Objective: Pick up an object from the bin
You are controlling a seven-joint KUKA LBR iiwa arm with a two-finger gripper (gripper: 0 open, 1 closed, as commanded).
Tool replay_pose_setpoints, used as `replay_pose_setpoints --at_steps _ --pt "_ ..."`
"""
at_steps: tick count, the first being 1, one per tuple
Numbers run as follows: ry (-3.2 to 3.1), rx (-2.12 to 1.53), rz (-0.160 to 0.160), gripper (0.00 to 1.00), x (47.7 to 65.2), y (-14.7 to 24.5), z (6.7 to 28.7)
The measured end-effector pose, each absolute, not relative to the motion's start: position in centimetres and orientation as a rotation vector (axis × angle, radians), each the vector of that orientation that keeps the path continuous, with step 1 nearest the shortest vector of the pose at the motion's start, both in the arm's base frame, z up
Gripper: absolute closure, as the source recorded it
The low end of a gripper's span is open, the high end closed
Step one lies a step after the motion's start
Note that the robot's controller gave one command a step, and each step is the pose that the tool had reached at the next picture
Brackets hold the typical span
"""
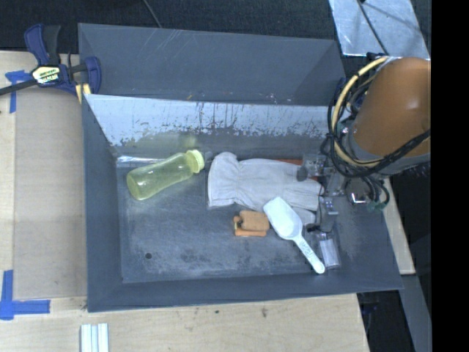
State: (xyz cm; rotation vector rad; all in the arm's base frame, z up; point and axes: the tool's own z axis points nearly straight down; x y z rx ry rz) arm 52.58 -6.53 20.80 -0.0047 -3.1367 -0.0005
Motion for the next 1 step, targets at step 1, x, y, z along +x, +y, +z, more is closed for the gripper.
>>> replay_pose_setpoints --at_steps 1 --pt "-3.145 -0.001 0.001 0.0 52.75 -6.51 21.25"
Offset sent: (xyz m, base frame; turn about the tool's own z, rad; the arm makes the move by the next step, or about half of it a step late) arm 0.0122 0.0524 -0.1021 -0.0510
